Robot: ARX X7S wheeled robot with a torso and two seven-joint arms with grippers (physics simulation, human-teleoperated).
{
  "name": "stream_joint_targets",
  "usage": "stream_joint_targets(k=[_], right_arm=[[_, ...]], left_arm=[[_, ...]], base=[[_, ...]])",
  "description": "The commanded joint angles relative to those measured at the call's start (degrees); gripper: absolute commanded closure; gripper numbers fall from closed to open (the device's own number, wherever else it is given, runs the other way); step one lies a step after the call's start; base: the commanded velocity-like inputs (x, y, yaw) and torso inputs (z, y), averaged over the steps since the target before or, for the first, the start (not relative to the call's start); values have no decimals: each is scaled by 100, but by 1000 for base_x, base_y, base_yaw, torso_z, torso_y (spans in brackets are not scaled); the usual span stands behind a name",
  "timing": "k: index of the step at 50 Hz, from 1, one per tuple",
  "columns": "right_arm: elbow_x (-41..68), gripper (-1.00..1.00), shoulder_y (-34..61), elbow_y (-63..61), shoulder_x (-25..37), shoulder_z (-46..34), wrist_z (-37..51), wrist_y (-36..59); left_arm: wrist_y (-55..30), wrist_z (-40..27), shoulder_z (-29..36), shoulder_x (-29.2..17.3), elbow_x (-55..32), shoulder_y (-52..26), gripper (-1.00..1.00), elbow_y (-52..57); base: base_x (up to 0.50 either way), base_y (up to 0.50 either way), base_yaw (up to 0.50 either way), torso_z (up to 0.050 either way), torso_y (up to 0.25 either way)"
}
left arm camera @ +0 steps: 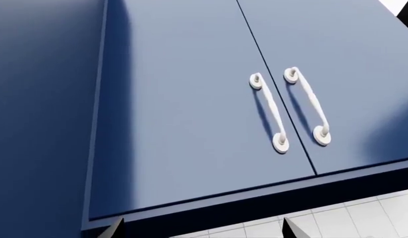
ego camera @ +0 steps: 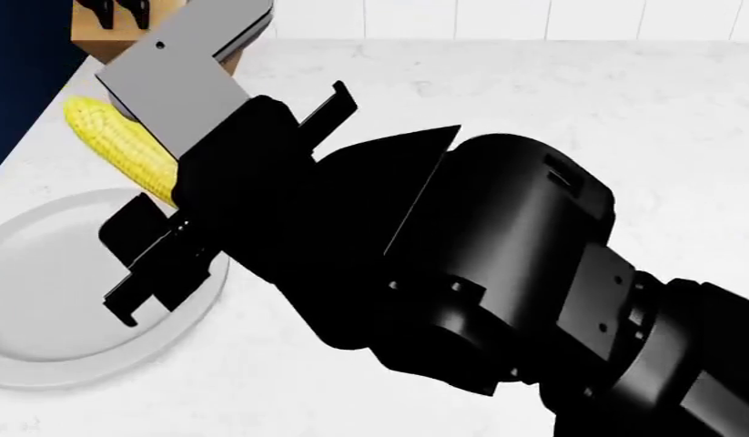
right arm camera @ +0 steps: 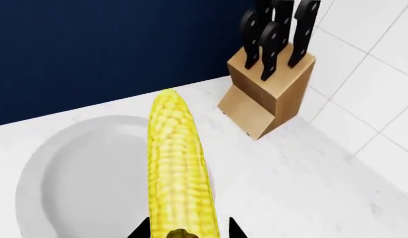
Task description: Pick the corn from the top rack in the oven and place it on the plate on the counter.
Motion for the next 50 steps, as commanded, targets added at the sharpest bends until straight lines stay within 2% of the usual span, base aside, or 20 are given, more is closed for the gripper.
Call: stream_joint_targets(k=[1, 16, 30, 50], right_arm=[[-296, 100, 28, 260, -187, -223, -246, 0], [-356, 100, -30, 243, -389, -391, -243, -7], [-372, 100, -34, 215, -419, -446, -245, -24], [-367, 100, -170, 198, -540, -528, -198, -100]], left_arm=[[60, 0, 79, -43, 146, 91, -100, 0], [306, 0, 470, -197, 312, -93, -100, 0], [207, 0, 264, -145, 357, 148, -100, 0], [319, 0, 429, -231, 469, 119, -100, 0]], base=[[0, 0, 0, 0, 0], [0, 0, 0, 0, 0], [0, 0, 0, 0, 0], [0, 0, 0, 1, 1]])
